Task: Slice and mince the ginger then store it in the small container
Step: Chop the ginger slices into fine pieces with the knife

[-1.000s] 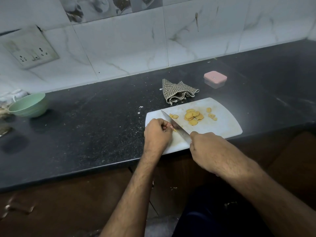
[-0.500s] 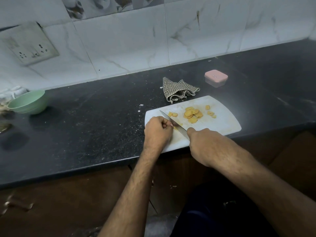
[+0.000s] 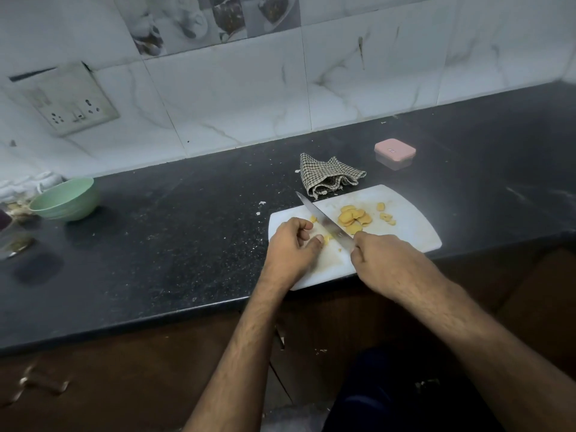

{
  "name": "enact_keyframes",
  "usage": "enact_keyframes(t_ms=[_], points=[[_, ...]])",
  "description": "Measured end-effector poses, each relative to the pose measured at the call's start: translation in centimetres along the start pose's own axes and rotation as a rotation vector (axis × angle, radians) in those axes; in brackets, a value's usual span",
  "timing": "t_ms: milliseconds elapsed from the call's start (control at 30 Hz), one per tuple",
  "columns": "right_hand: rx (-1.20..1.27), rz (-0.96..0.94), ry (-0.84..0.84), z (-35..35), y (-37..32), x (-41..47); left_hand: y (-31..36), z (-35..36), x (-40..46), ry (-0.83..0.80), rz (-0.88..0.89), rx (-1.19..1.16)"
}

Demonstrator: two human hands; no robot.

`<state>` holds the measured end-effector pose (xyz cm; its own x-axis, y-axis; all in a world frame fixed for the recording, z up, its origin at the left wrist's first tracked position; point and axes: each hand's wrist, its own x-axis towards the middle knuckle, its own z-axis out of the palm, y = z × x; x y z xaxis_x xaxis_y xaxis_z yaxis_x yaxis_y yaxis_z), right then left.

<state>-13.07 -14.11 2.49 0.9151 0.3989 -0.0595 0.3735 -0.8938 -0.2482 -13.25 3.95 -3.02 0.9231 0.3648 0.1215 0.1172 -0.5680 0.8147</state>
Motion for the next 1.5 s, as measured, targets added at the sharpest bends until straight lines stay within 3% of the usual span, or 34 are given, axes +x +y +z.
enact_keyframes(t_ms=[200, 500, 767, 967, 1367, 1500], points=[[0.047, 0.015, 0.07, 0.6, 0.4, 0.7, 0.9, 0.5, 0.2, -0.027, 0.102, 0.232], [-0.143, -0.092, 0.188, -0.2, 2.2, 3.2, 2.1, 1.3, 0.6, -0.043, 0.028, 0.138], [-0.21, -0.21, 0.209, 0.1, 4.2, 5.2, 2.7, 1.1, 1.7, -0.086, 0.05, 0.245], [-0.14, -0.207, 0.163, 0.8, 4.7, 6.2, 2.3, 1.4, 2.6, -0.067, 0.149, 0.321], [-0.116, -0.251, 0.138, 0.5, 5.7, 6.7, 2.3, 1.5, 3.5, -0.214, 0.239, 0.406], [-0.12, -0.246, 0.118, 0.4, 5.5, 6.6, 1.8, 1.3, 3.9, -0.111, 0.275, 0.402]])
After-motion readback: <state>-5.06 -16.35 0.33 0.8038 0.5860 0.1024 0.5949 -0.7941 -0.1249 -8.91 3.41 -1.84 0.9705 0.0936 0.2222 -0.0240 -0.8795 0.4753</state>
